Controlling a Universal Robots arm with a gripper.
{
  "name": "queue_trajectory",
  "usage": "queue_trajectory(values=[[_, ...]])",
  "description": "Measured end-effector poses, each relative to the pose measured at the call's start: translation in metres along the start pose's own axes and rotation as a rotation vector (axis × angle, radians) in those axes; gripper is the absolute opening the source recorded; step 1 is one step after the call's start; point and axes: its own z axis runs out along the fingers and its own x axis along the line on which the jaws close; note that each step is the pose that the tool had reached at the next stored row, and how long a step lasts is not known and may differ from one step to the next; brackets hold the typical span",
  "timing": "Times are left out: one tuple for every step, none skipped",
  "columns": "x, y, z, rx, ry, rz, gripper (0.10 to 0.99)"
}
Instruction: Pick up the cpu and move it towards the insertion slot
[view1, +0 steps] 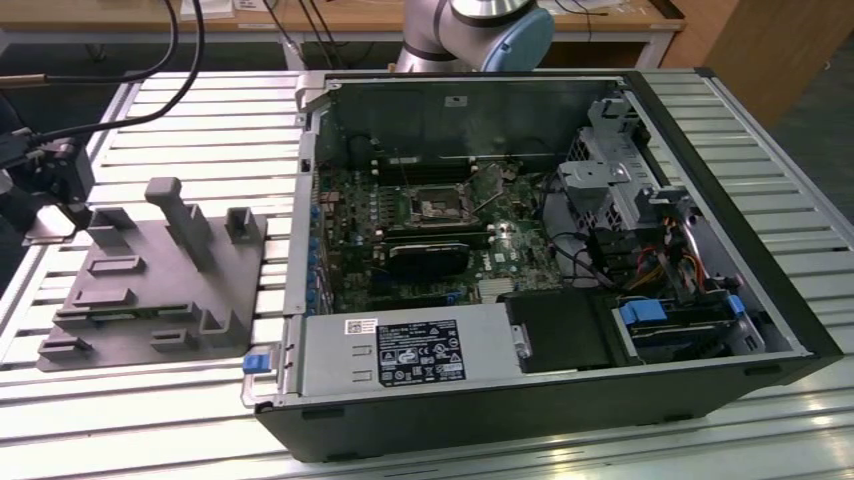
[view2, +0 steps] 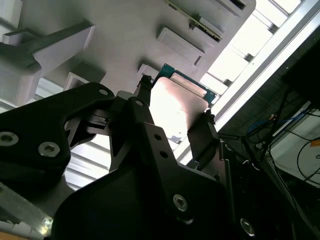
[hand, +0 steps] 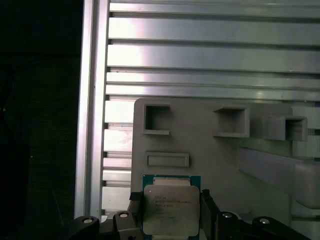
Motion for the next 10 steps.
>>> queue_trajectory(values=[[0.0000, 0.0000, -0.0003, 0.000, -0.0001, 0.000, 0.545], [0.0000, 0.0000, -0.0006, 0.000, -0.0001, 0.000, 0.545], [0.0000, 0.0000, -0.0009, 0.000, -0.0001, 0.000, 0.545], [0.0000, 0.0001, -0.0012, 0.000, 0.0000, 0.000, 0.545], [0.0000, 0.0001, -0.0016, 0.000, 0.0000, 0.000, 0.545], [0.0000, 0.0001, -0.0019, 0.000, 0.0000, 0.000, 0.545], [0.0000, 0.0001, -0.0022, 0.000, 0.0000, 0.000, 0.545], [0.0000, 0.0001, -0.0025, 0.000, 0.0000, 0.000, 0.545], [0.0000, 0.0001, -0.0029, 0.000, 0.0000, 0.000, 0.545], [0.0000, 0.0001, -0.0031, 0.000, -0.0001, 0.000, 0.545]])
